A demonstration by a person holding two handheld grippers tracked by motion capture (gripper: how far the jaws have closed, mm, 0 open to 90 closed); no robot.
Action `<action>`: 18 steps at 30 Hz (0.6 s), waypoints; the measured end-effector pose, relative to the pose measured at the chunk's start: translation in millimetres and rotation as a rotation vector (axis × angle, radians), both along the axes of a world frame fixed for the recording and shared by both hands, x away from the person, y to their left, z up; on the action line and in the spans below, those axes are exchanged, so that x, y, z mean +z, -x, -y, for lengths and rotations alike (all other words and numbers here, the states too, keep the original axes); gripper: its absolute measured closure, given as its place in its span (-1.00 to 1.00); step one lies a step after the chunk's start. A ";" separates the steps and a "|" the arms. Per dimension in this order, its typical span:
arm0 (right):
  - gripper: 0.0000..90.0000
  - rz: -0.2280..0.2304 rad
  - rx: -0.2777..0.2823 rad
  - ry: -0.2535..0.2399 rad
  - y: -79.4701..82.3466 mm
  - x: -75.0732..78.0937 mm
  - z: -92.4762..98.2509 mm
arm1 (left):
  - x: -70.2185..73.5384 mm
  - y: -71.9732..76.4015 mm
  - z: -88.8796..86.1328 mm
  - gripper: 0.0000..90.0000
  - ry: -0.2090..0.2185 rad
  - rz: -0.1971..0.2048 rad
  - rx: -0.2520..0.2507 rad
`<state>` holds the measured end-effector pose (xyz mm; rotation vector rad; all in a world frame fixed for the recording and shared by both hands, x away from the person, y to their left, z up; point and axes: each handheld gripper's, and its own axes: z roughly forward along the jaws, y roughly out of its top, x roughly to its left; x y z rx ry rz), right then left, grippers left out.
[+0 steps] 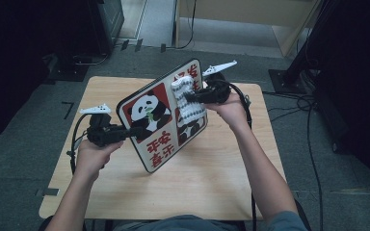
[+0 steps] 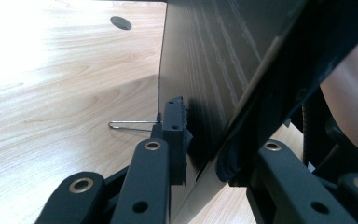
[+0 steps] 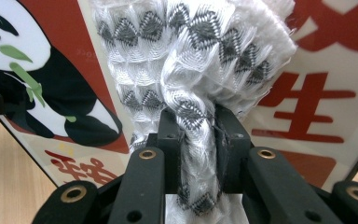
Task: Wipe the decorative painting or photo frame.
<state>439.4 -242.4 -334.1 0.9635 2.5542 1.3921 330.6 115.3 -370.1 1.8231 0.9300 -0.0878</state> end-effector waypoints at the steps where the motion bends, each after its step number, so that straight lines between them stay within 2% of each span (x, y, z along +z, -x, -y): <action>1: 0.68 -0.006 -0.002 0.001 0.4 -1.1 0.0 | 0.1 0.0 0.0 0.68 -0.001 0.000 0.000; 18: 0.68 -0.030 0.000 0.006 2.4 -11.8 -0.4 | 0.3 0.0 0.1 0.68 -0.001 -0.003 -0.001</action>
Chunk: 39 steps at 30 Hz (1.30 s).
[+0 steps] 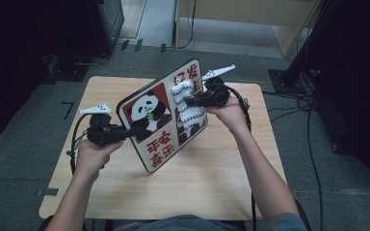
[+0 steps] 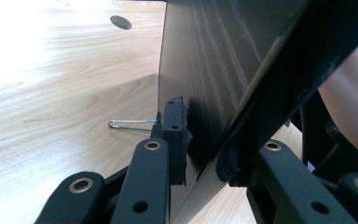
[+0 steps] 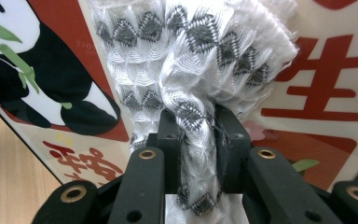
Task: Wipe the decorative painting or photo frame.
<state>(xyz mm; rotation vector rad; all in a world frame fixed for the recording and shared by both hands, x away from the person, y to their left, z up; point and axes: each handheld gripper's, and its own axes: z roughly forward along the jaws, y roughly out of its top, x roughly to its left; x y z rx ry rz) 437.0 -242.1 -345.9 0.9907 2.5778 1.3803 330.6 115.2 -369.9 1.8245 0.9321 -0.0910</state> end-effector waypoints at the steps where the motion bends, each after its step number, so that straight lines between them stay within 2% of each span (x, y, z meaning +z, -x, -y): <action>1: 0.68 -0.002 0.002 0.000 0.1 -0.8 0.1 | 0.0 -0.2 -0.1 0.67 0.000 -0.001 -0.001; 16: 0.68 -0.026 -0.002 0.011 2.3 -10.8 1.0 | 0.3 -0.7 -0.3 0.67 -0.002 -0.004 -0.002; 39: 0.67 -0.033 -0.014 0.034 6.7 -29.7 4.0 | 0.7 -1.3 0.0 0.67 -0.005 -0.001 -0.007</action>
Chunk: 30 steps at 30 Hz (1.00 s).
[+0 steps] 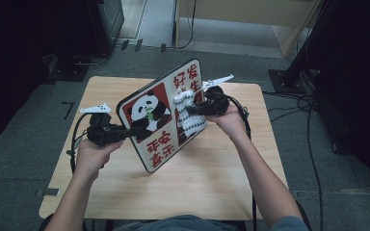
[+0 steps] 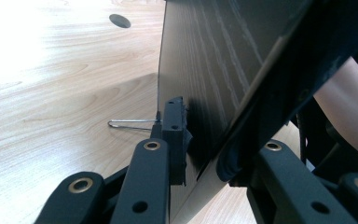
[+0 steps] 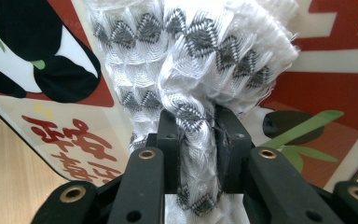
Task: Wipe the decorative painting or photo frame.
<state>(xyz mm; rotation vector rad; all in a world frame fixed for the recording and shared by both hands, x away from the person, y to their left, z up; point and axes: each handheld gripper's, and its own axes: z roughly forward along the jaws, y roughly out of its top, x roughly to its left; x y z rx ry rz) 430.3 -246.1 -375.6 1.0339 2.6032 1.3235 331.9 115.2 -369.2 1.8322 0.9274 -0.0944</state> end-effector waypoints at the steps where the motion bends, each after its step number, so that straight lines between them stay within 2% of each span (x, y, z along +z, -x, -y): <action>1: 0.67 -0.002 -0.002 0.000 0.4 -0.9 0.2 | 0.1 0.0 0.0 0.67 -0.001 0.000 -0.001; 24: 0.66 -0.035 -0.009 0.021 4.1 -22.5 2.0 | 0.5 -0.6 -0.1 0.67 -0.005 -0.003 -0.004; 30: 0.66 -0.041 -0.013 0.025 5.5 -27.0 2.8 | 1.8 1.0 1.4 0.68 -0.020 0.007 -0.003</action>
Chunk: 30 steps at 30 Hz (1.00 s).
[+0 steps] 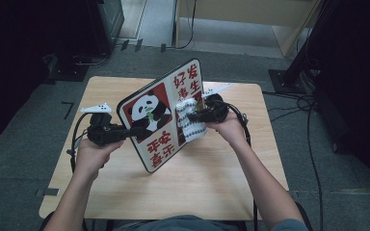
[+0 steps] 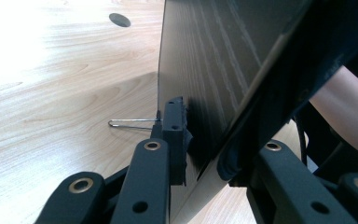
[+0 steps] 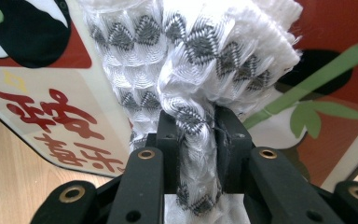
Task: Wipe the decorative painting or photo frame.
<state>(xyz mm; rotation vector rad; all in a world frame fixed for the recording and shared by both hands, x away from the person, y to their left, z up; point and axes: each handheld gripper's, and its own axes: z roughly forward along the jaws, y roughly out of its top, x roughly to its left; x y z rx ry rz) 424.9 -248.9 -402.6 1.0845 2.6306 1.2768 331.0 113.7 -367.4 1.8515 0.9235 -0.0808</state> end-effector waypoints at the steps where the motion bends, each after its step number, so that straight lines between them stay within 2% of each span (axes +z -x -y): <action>1: 0.66 -0.002 0.000 0.002 0.2 -0.8 0.3 | -0.1 0.2 0.0 0.68 -0.001 0.003 0.001; 8: 0.66 -0.012 -0.008 -0.005 1.5 -6.9 2.4 | -1.7 0.6 -1.1 0.68 0.011 0.001 0.017; 14: 0.66 -0.025 -0.015 0.004 1.2 -12.2 4.4 | -1.7 1.6 0.2 0.69 0.010 0.019 0.027; 23: 0.66 -0.034 -0.015 0.020 2.0 -21.0 5.2 | 0.0 2.7 1.5 0.70 -0.013 0.029 0.024; 26: 0.66 -0.030 -0.014 0.039 2.5 -24.1 4.6 | -0.6 1.1 0.5 0.68 -0.001 0.004 0.011; 30: 0.66 -0.040 -0.011 0.049 2.3 -29.0 4.4 | -0.3 0.9 0.5 0.69 -0.008 0.007 0.008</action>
